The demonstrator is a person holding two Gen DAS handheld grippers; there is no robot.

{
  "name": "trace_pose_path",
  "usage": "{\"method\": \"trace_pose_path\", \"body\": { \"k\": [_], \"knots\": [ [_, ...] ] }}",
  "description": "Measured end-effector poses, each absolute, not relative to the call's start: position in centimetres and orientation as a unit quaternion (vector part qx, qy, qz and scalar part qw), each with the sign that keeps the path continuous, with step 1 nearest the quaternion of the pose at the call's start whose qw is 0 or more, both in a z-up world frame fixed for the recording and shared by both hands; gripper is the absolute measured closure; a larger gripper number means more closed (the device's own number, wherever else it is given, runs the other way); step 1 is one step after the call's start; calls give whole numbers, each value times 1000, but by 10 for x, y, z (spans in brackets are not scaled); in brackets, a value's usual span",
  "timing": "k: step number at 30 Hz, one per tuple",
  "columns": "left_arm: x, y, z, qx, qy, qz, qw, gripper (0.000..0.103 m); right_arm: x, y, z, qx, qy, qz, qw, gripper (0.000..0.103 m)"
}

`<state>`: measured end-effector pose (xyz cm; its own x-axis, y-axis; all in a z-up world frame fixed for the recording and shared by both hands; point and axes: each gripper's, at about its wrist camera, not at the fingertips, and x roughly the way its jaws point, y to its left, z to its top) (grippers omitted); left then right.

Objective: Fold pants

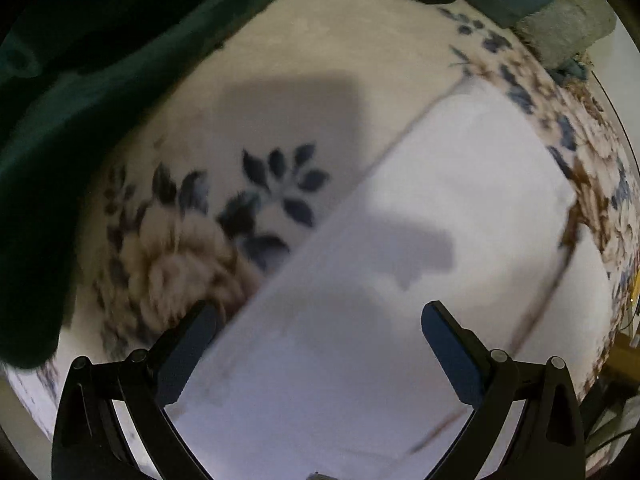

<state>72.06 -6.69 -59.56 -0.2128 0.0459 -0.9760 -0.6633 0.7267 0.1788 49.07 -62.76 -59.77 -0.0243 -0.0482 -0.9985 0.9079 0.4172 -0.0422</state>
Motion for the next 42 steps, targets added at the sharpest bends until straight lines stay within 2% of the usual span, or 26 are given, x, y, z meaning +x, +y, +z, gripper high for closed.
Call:
{"method": "trace_pose_path", "body": {
  "k": [4,6,8,9,10,11,12,14,15,17,21,25,29,34,38,42],
  "knots": [
    [720,-74,-595,-213,707,305,602,6,515,-629,-619,357,617,-395,580,2],
    [718,-79,-586,-214,694,302,618,20,522,-628,-628,361,627,-393,567,6],
    [714,-81,-566,-216,673,299,641,75,523,-628,-631,366,632,-386,563,11],
    [714,-80,-559,-226,668,295,645,84,524,-627,-631,363,632,-385,566,14],
    [712,-78,-553,-238,664,289,647,88,524,-625,-631,356,634,-383,569,23],
    [709,-77,-548,-251,660,283,649,90,520,-625,-631,348,637,-382,572,35],
    [706,-75,-543,-264,655,276,652,91,516,-624,-630,341,640,-379,575,43],
    [695,-69,-535,-289,643,262,659,95,510,-620,-625,336,643,-375,577,84],
    [688,-66,-529,-299,637,256,663,98,505,-619,-621,342,639,-371,580,91],
    [676,-62,-511,-320,621,241,674,99,494,-618,-614,349,631,-362,591,96],
    [643,-51,-469,-360,592,212,689,100,468,-605,-580,348,618,-338,619,98],
    [596,-7,-463,-395,558,186,706,100,436,-590,-536,355,597,-320,644,98],
    [551,-9,-430,-404,525,166,730,100,388,-597,-498,370,574,-305,664,98],
    [456,4,-408,-426,515,171,724,100,287,-630,-438,376,565,-300,670,98],
    [382,15,-418,-454,523,189,697,100,236,-625,-436,358,584,-311,659,98],
    [333,19,-462,-464,543,209,668,100,189,-616,-461,327,612,-332,639,99]
  ]
}}
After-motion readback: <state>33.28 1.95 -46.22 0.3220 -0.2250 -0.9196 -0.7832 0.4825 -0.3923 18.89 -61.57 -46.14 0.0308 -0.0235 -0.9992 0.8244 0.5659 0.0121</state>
